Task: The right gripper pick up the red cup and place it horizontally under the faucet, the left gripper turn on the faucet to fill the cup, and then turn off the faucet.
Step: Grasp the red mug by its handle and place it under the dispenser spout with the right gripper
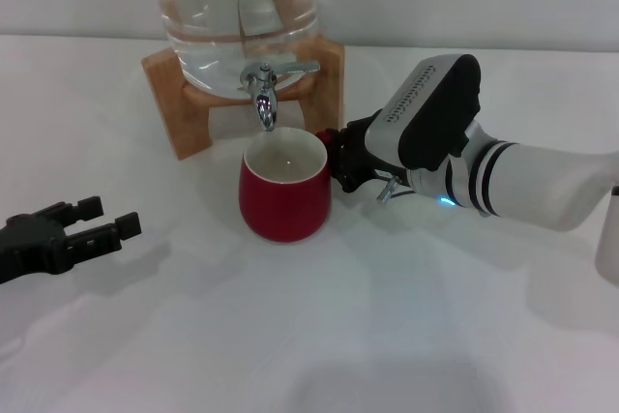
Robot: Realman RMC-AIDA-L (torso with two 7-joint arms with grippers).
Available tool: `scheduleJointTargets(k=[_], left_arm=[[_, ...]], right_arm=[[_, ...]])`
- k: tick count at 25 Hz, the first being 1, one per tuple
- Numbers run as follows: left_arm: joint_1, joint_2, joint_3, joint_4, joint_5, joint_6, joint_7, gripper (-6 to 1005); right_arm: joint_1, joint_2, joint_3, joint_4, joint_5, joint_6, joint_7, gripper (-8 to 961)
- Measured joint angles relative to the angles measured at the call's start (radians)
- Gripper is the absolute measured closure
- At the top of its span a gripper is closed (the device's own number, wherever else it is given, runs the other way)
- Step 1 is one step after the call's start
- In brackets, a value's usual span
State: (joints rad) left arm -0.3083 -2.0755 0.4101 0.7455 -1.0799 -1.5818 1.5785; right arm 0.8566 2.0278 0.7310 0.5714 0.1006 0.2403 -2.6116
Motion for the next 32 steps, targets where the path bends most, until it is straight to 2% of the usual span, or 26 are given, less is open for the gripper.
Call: scheduleJointTargets(k=[22,28,32], left_arm=[[0.006,0.0,-0.001,-0.005,0.0,-0.001,0.0,116],[0.006,0.0,-0.001,-0.005,0.0,-0.001,0.0,116],[0.006,0.0,-0.002,-0.005,0.0,-0.001,0.0,116]], right_arm=[[-0.007,0.0,-0.003,0.024,0.001,0.006,0.003,813],[-0.007,0.0,-0.001,0.025,0.001,0.01,0.004,687],[-0.008,0.0,0.001,0.022,0.0,0.011,0.006,694]])
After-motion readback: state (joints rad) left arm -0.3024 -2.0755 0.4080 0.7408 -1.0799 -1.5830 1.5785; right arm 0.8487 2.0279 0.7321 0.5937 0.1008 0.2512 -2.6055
